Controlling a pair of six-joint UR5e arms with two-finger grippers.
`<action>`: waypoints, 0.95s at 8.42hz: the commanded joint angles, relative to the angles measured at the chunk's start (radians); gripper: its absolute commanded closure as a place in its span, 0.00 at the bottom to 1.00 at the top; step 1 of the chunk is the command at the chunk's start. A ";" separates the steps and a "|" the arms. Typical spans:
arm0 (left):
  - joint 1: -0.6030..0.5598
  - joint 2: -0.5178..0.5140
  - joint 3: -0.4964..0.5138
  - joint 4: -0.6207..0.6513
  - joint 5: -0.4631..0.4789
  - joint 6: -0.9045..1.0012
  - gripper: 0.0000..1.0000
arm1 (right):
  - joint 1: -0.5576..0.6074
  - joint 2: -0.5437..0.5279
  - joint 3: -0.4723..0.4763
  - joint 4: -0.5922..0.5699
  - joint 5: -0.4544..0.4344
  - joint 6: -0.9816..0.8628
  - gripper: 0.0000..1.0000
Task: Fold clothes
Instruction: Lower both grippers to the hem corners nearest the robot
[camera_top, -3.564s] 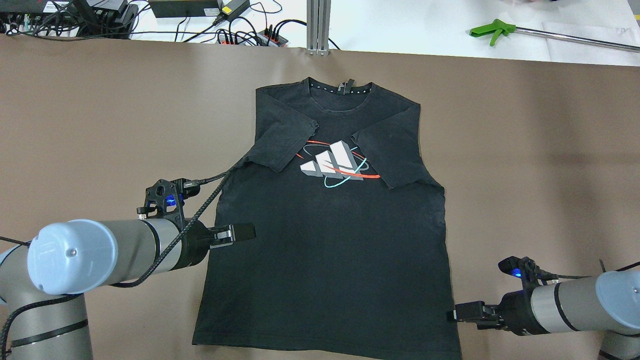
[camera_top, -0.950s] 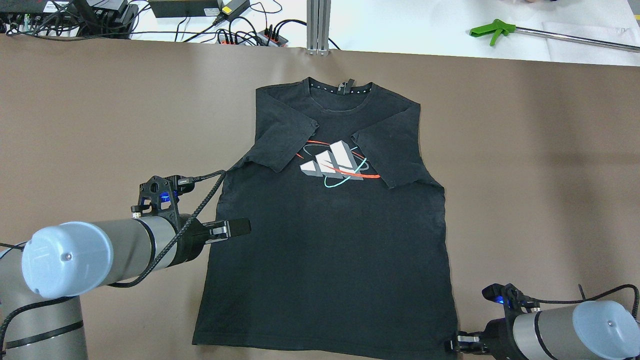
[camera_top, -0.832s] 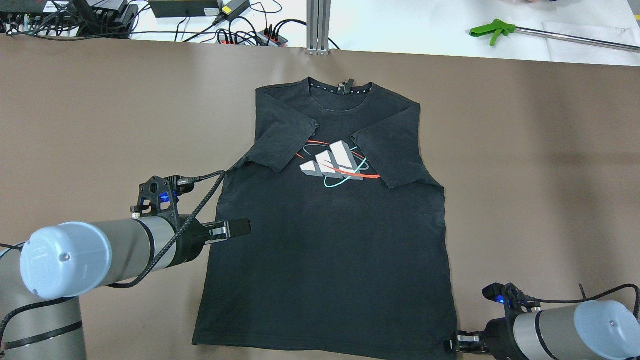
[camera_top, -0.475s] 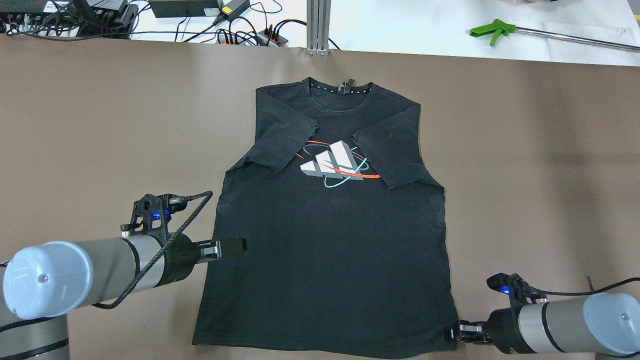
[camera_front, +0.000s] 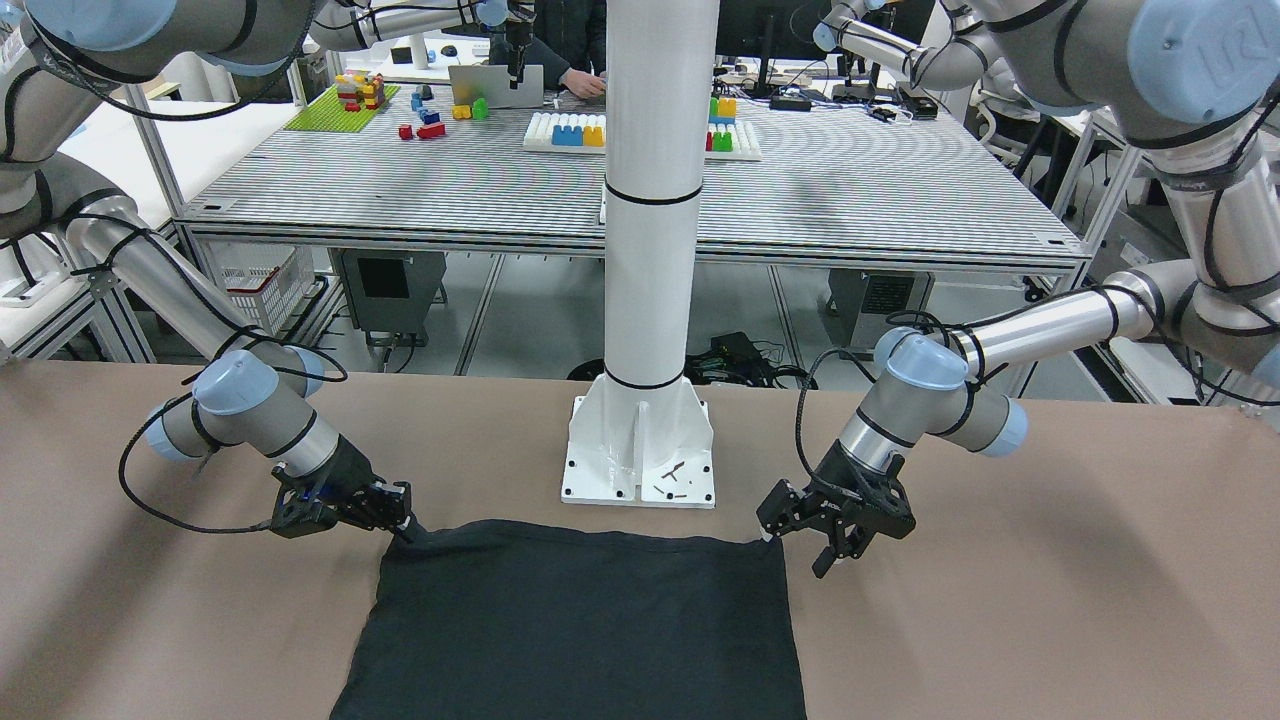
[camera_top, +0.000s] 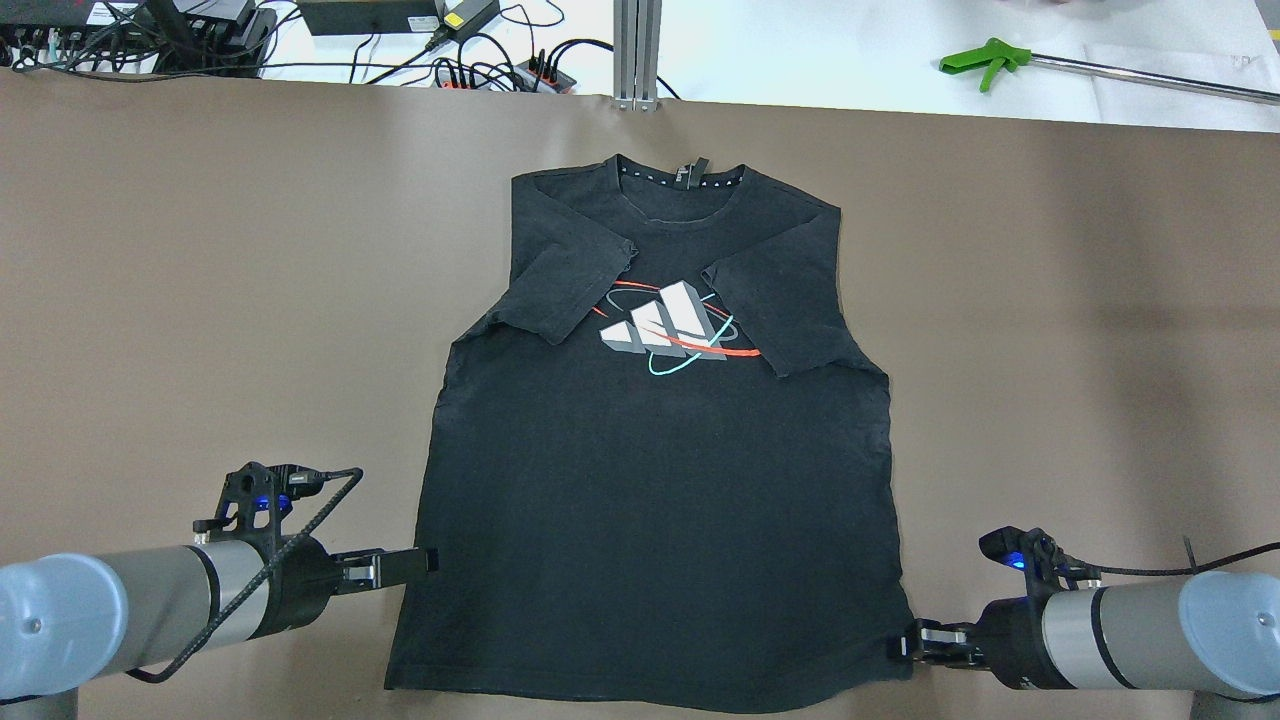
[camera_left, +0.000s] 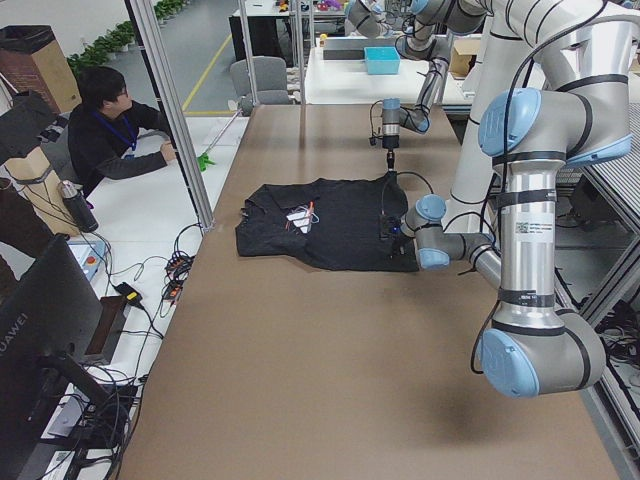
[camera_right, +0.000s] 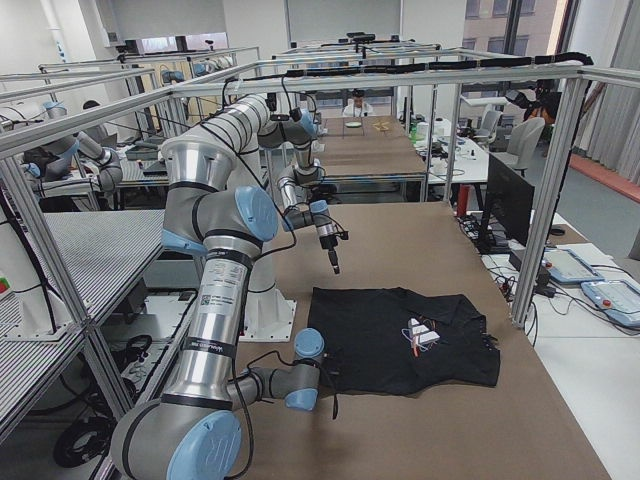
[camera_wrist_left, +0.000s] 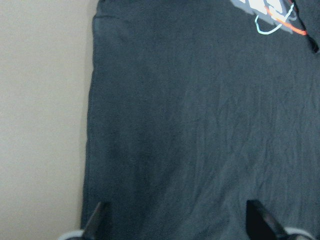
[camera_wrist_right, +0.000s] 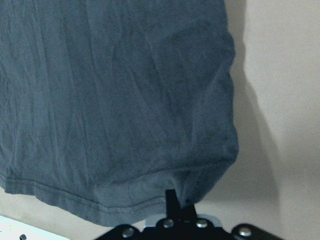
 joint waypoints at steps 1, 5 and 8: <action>0.095 0.032 0.009 -0.002 0.092 0.001 0.06 | 0.003 0.002 0.006 0.000 -0.001 0.000 1.00; 0.201 0.023 0.052 -0.003 0.197 -0.003 0.06 | 0.003 0.003 0.009 0.000 -0.001 0.000 1.00; 0.283 0.012 0.064 -0.005 0.286 -0.013 0.06 | 0.006 0.008 0.009 0.000 -0.001 -0.002 1.00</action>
